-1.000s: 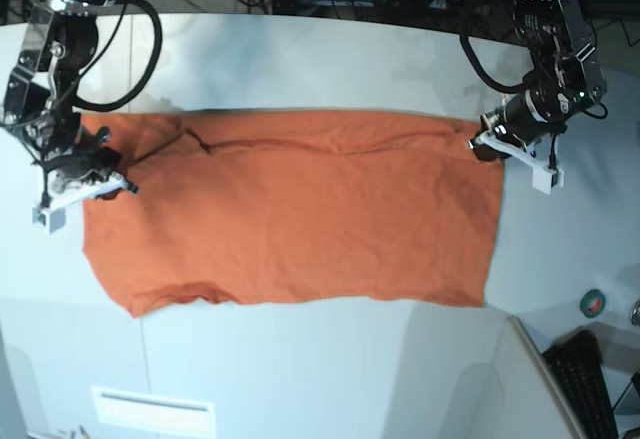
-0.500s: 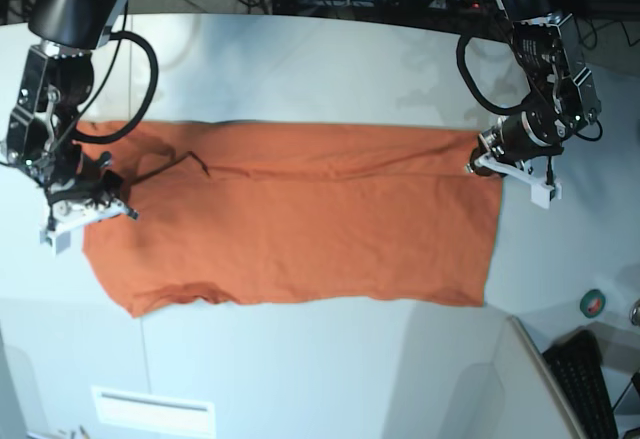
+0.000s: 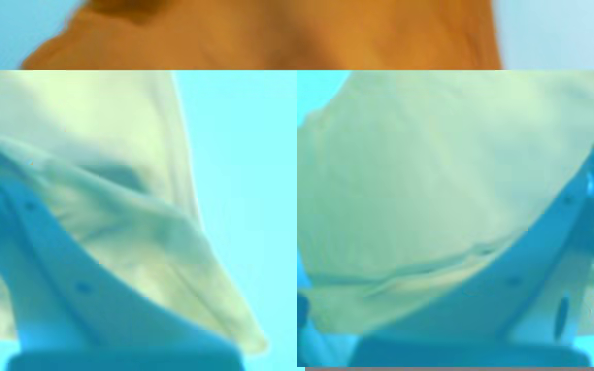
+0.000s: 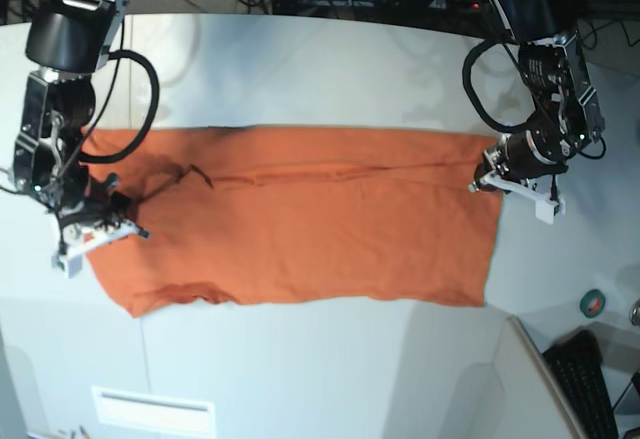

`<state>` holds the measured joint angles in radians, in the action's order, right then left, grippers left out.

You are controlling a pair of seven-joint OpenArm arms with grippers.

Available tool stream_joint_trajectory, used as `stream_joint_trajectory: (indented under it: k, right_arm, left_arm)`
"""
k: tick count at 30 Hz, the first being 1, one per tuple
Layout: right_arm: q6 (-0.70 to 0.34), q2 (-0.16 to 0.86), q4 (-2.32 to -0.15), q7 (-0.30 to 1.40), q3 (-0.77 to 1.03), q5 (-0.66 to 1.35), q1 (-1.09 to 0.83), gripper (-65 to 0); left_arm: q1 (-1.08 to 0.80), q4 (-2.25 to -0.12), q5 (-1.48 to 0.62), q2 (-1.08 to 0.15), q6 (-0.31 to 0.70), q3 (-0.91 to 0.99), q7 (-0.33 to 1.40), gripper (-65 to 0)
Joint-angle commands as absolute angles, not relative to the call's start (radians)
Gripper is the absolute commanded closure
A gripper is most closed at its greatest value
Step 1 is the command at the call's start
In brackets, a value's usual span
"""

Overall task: Layout the t-shirt on the table in an organized manner, then fold the t-shirt properly
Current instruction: 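Release and regrasp the shirt edge with both grippers, then pull the shirt edge with both grippers to smooth the shirt flat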

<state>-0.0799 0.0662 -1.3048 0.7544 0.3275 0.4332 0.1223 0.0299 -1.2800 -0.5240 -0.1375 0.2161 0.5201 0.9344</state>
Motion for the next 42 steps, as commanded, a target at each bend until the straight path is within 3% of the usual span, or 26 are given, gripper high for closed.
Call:
stream_joint_trajectory:
  k: [1, 8, 14, 32, 34, 35, 38, 39, 42]
  right_arm:
    - [-0.084, 0.076, -1.319, 0.73, 0.318, 0.441, 0.142, 0.0]
    - [-0.082, 0.074, -1.319, 0.72, 0.315, 0.441, 0.142, 0.0]
    - [-0.012, 0.079, -1.319, 0.72, 0.315, 0.443, 0.139, 0.0]
    - [-0.008, 0.074, -1.32, 0.72, 0.315, 0.449, 0.125, 0.0]
    - [-0.008, 0.074, -1.325, 0.72, 0.317, 0.449, 0.124, -11.0]
    - [-0.008, 0.074, -1.328, 0.72, 0.317, 0.449, 0.122, -16.8]
    - [-0.013, 0.073, -1.356, 0.717, 0.349, 0.45, 0.11, -28.4]
    - [-0.013, 0.071, -1.372, 0.714, 0.367, 0.45, 0.102, -29.6]
    - [-0.015, 0.054, -1.443, 0.685, 0.397, 0.45, 0.065, -30.0]
  left_arm:
    - [0.058, -1.29, -0.545, -0.159, 0.222, 0.519, 0.92, 0.0]
    - [0.082, -1.276, -0.545, -0.166, 0.222, 0.476, 0.917, 0.0]
    - [0.079, -1.254, -0.545, -0.166, 0.222, 0.401, 0.817, 0.0]
    - [0.102, -1.221, -0.547, -0.165, 0.222, 0.456, 0.809, 0.0]
    - [0.099, -1.224, -0.547, -0.165, 0.222, 0.458, 0.809, 0.0]
    - [0.099, -1.224, -0.547, -0.165, 0.222, 0.46, 0.809, -2.3]
    - [0.099, -1.224, -0.547, -0.165, 0.222, 0.463, 0.808, -26.0]
    - [0.101, -1.225, -0.547, -0.165, 0.222, 0.466, 0.808, -34.2]
    - [0.094, -1.268, -0.552, -0.157, 0.225, 0.538, 0.808, -50.2]
